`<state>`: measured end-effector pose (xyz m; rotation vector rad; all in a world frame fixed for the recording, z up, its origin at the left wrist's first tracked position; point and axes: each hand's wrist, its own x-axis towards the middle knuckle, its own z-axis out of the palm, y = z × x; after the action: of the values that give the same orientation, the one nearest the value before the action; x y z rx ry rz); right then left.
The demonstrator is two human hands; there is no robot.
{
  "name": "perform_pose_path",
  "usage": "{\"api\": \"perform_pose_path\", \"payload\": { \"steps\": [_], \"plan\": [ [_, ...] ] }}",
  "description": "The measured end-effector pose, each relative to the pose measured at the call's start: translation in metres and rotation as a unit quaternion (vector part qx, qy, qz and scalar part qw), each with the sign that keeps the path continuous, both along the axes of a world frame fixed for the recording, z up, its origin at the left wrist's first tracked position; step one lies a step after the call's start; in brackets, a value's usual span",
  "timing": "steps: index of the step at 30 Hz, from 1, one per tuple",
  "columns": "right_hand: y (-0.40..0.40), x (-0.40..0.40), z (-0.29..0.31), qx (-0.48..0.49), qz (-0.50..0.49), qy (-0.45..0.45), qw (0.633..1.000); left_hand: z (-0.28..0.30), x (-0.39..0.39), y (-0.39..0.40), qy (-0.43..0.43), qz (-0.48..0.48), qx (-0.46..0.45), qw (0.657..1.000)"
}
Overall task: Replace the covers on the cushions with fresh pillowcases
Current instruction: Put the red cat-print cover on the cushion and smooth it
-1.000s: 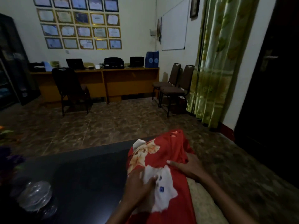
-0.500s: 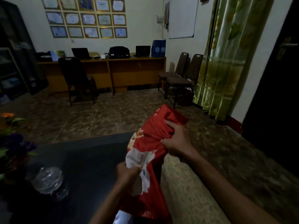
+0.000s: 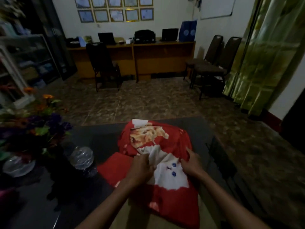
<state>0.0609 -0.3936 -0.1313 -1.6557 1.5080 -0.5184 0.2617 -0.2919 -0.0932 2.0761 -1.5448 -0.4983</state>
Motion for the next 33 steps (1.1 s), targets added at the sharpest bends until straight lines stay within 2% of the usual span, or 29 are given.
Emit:
{"api": "perform_pose_path", "payload": {
  "steps": [3, 4, 6, 8, 10, 13, 17, 19, 20, 21, 23, 24, 26, 28, 30, 33],
  "plan": [
    [0.010, 0.012, 0.003, -0.071, -0.017, 0.021, 0.997, -0.002, 0.019, 0.013, 0.001, -0.038, 0.002, 0.999],
    [0.012, 0.017, 0.007, -0.106, -0.008, 0.022, 0.994, 0.002, 0.025, 0.017, -0.023, -0.036, -0.013, 0.999],
    [0.014, 0.028, 0.012, -0.182, 0.044, 0.043, 0.981, 0.005, 0.036, 0.024, -0.110, -0.002, -0.042, 0.993],
    [0.018, 0.045, 0.010, -0.228, 0.114, 0.051, 0.966, 0.003, 0.042, 0.031, -0.126, 0.030, -0.049, 0.990],
    [0.026, 0.063, 0.006, -0.237, 0.176, 0.038, 0.955, -0.002, 0.037, 0.035, -0.053, 0.052, -0.076, 0.994],
    [0.028, 0.076, -0.002, -0.239, 0.165, -0.006, 0.957, 0.007, 0.018, 0.037, 0.028, 0.027, -0.119, 0.992],
    [0.016, 0.059, -0.006, -0.246, 0.194, 0.070, 0.947, 0.011, 0.022, 0.042, 0.161, -0.027, -0.075, 0.984],
    [0.015, 0.042, -0.001, -0.223, 0.232, 0.124, 0.939, 0.007, 0.037, 0.041, 0.145, 0.003, -0.089, 0.985],
    [0.014, 0.034, 0.002, -0.210, 0.252, 0.154, 0.932, 0.002, 0.045, 0.039, 0.110, 0.023, -0.104, 0.988],
    [0.014, 0.029, 0.005, -0.201, 0.266, 0.184, 0.924, -0.001, 0.051, 0.036, 0.052, 0.036, -0.109, 0.992],
    [0.017, 0.026, 0.014, -0.184, 0.283, 0.220, 0.915, -0.012, 0.059, 0.031, -0.071, 0.045, -0.062, 0.995],
    [0.018, 0.028, 0.019, -0.179, 0.285, 0.228, 0.914, -0.017, 0.060, 0.028, -0.103, 0.056, -0.042, 0.992],
    [0.022, 0.034, 0.031, -0.167, 0.276, 0.247, 0.914, -0.024, 0.058, 0.028, -0.101, 0.073, -0.038, 0.992],
    [0.022, 0.040, 0.038, -0.158, 0.256, 0.248, 0.921, -0.023, 0.052, 0.031, -0.071, 0.083, -0.072, 0.991],
    [0.021, 0.049, 0.039, -0.160, 0.209, 0.192, 0.946, -0.019, 0.049, 0.037, -0.048, 0.050, -0.104, 0.992],
    [0.018, 0.071, 0.035, -0.184, 0.130, 0.089, 0.970, -0.023, 0.044, 0.052, -0.041, -0.036, -0.091, 0.994]
  ]
}}
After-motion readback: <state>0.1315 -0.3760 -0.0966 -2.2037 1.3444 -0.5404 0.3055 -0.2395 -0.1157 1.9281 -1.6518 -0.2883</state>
